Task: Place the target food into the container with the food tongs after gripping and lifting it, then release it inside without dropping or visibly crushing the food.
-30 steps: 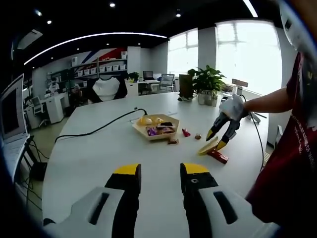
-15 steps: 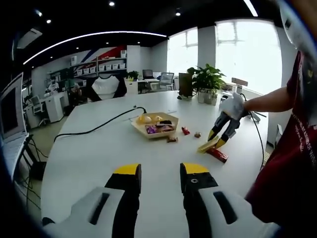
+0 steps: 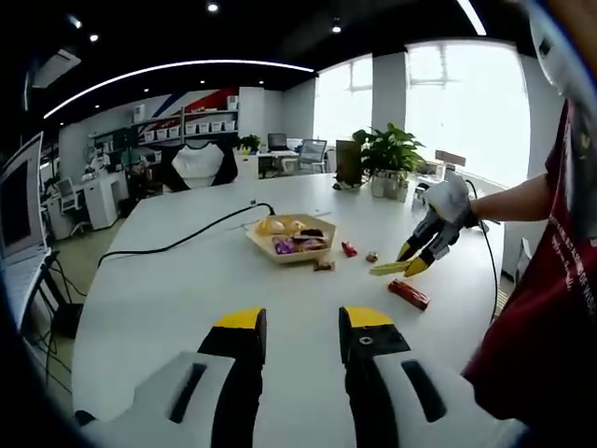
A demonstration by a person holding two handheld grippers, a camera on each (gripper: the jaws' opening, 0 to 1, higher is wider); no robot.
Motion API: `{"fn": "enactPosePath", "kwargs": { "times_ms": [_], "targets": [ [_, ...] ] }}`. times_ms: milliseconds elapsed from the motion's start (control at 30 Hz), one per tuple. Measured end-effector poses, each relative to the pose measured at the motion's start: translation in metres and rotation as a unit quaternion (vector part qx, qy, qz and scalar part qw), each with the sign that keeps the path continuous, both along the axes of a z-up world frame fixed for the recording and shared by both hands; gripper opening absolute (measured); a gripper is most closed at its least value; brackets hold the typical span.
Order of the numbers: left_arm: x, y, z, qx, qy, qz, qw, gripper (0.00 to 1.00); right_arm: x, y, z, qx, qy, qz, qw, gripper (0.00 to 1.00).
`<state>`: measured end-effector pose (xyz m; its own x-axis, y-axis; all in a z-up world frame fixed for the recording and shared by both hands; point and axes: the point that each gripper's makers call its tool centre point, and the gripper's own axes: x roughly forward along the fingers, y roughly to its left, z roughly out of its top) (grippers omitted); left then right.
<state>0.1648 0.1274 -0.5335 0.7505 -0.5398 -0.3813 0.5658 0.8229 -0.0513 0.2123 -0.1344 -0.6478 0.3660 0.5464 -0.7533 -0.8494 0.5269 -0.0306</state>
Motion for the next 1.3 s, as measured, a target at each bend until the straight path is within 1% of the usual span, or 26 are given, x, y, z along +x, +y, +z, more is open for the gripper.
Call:
{"fn": "enactPosePath", "kwargs": {
  "times_ms": [100,133,200,233,300,333,433,467,500,533,567,600,633,700,767,800,833,867,933,967,1033,1100,1167,1200,1233,1300],
  "targets": [
    [0.001,-0.001,0.0,-0.007,0.0,-0.002,1.0,0.33,0.0,0.002,0.014,0.058,0.004,-0.042,0.9974,0.17],
    [0.002,-0.001,0.0,-0.01,0.001,-0.003,0.9999,0.33,0.001,0.002,0.019,0.071,0.0,-0.055,0.996,0.17],
    [0.003,-0.002,0.001,-0.018,0.0,-0.005,0.9998,0.33,-0.002,0.004,0.032,0.123,0.007,-0.087,0.9886,0.17],
    [0.005,-0.003,0.002,-0.021,-0.001,-0.007,0.9998,0.33,-0.001,0.004,0.036,0.135,0.002,-0.096,0.9863,0.17],
    [0.006,-0.005,0.004,-0.024,-0.002,-0.01,0.9996,0.33,-0.006,0.007,0.043,0.159,0.008,-0.103,0.9818,0.18],
    [0.008,-0.007,0.005,-0.025,-0.003,-0.014,0.9996,0.33,-0.006,0.007,0.047,0.167,0.001,-0.108,0.9799,0.18],
    [0.011,-0.012,0.007,-0.024,-0.005,-0.025,0.9994,0.33,-0.01,0.01,0.058,0.191,-0.007,-0.118,0.9745,0.18],
    [0.012,-0.014,0.008,-0.024,-0.007,-0.029,0.9993,0.32,-0.011,0.012,0.062,0.203,-0.004,-0.12,0.9718,0.18],
    [0.013,-0.017,0.011,-0.028,-0.008,-0.035,0.999,0.32,-0.011,0.014,0.069,0.22,-0.011,-0.127,0.9672,0.18],
    [0.014,-0.021,0.014,-0.039,-0.009,-0.043,0.9983,0.32,-0.012,0.015,0.076,0.235,-0.013,-0.13,0.9633,0.18],
    [0.015,-0.023,0.016,-0.043,-0.009,-0.046,0.998,0.32,-0.012,0.017,0.079,0.242,-0.013,-0.13,0.9616,0.18],
    [0.017,-0.029,0.02,-0.054,-0.012,-0.056,0.9969,0.31,-0.014,0.024,0.093,0.268,-0.019,-0.129,0.9545,0.18],
    [0.017,-0.03,0.022,-0.057,-0.012,-0.058,0.9966,0.3,-0.015,0.025,0.095,0.273,-0.02,-0.129,0.9531,0.18],
    [0.02,-0.039,0.028,-0.07,-0.016,-0.072,0.9948,0.3,-0.022,0.04,0.118,0.314,-0.026,-0.115,0.942,0.18],
    [0.021,-0.052,0.038,-0.084,-0.022,-0.098,0.9913,0.31,-0.028,0.052,0.131,0.332,-0.027,-0.102,0.9372,0.18],
    [0.021,-0.061,0.045,-0.098,-0.025,-0.115,0.9882,0.31,-0.031,0.06,0.14,0.342,-0.035,-0.093,0.9344,0.19],
    [0.021,-0.067,0.051,-0.113,-0.027,-0.126,0.9852,0.32,-0.034,0.067,0.144,0.346,-0.036,-0.084,0.9337,0.19],
    [0.019,-0.075,0.059,-0.136,-0.027,-0.142,0.9802,0.33,-0.037,0.072,0.151,0.354,-0.038,-0.075,0.9312,0.19],
    [0.017,-0.086,0.072,-0.164,-0.025,-0.168,0.9716,0.35,-0.041,0.083,0.159,0.363,-0.043,-0.064,0.9288,0.19],
    [0.015,-0.093,0.08,-0.175,-0.03,-0.187,0.9661,0.36,-0.045,0.091,0.164,0.369,-0.043,-0.051,0.9271,0.19],
    [0.014,-0.099,0.088,-0.174,-0.041,-0.205,0.9624,0.38,-0.051,0.104,0.173,0.377,-0.049,-0.03,0.9243,0.19],
    [0.016,-0.104,0.098,-0.178,-0.051,-0.212,0.9595,0.41,-0.055,0.112,0.179,0.386,-0.05,-0.021,0.9211,0.19],
    [0.013,-0.109,0.112,-0.209,-0.051,-0.23,0.9493,0.44,-0.058,0.117,0.184,0.391,-0.055,-0.011,0.9185,0.19],
    [0.012,-0.111,0.118,-0.224,-0.051,-0.236,0.9443,0.44,-0.061,0.121,0.19,0.401,-0.055,-0.006,0.9143,0.2],
    [0.011,-0.111,0.122,-0.236,-0.049,-0.239,0.9408,0.44,-0.062,0.123,0.193,0.406,-0.057,-0.002,0.9121,0.2],
    [0.011,-0.11,0.126,-0.245,-0.049,-0.242,0.9375,0.44,-0.067,0.127,0.202,0.42,-0.059,0.007,0.9058,0.2]
  ]
}}
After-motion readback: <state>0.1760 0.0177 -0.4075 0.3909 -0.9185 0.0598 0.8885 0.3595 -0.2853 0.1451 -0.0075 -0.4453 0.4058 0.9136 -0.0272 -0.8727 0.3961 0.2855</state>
